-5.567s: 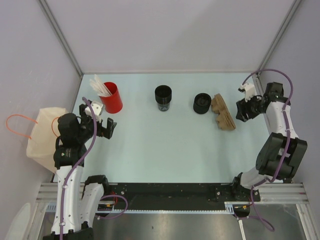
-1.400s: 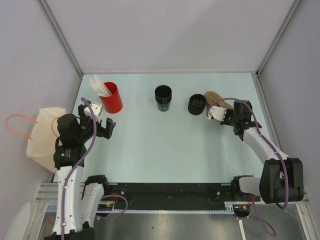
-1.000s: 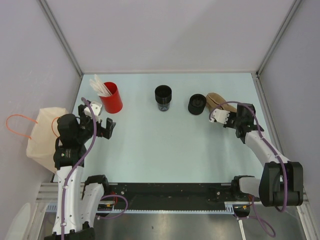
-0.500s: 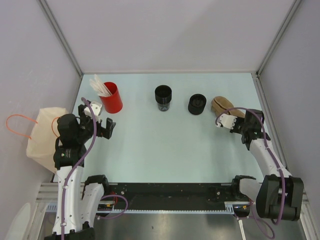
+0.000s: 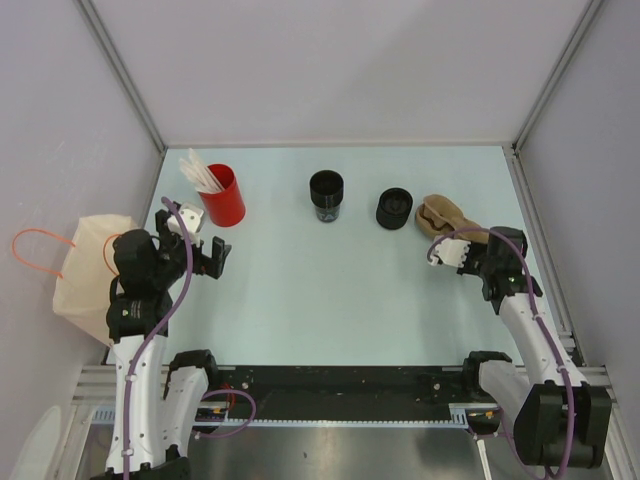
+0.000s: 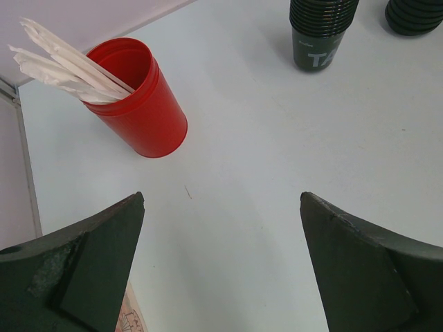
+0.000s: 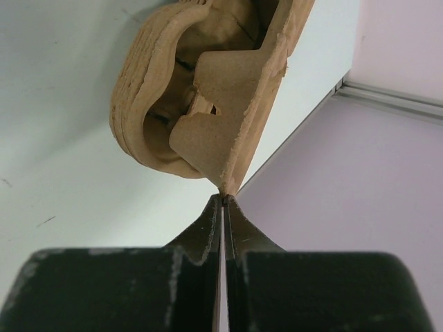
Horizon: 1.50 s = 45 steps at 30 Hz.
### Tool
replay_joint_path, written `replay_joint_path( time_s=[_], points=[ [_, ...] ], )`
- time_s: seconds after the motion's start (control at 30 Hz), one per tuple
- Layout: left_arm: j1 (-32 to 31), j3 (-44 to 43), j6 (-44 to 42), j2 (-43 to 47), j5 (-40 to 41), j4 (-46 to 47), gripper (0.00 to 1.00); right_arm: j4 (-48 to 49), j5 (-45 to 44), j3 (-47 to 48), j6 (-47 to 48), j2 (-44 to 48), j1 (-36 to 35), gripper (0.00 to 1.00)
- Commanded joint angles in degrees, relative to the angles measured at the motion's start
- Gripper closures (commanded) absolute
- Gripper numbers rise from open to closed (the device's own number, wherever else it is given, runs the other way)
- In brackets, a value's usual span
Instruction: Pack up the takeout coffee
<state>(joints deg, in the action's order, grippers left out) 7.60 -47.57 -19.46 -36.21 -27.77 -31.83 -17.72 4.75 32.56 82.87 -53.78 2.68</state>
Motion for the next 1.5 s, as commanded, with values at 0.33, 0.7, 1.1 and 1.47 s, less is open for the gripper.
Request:
replay_joint_path(
  time_s=[0.33,0.7,1.1,1.47],
  points=[
    [0.58,0.46,0.83,0.7,-1.41,2.13,0.01,1.09,-4.31,-0.12,-1.39,3.33,-2.5,1.0],
    [0.58,0.55,0.92,0.7,-1.32,2.13,0.0,14.8,-11.25,-0.12,-4.29,2.8,-6.45,1.0],
    [0.49,0.73,0.83,0.87,-1.32,2.3,0.0,19.54,-16.88,-0.04,-3.68,3.5,-10.15,1.0],
    [0.49,0.73,0.92,0.96,-1.06,2.22,0.01,18.33,-18.82,2.6,-4.73,4.56,-10.76,1.0]
  ],
)
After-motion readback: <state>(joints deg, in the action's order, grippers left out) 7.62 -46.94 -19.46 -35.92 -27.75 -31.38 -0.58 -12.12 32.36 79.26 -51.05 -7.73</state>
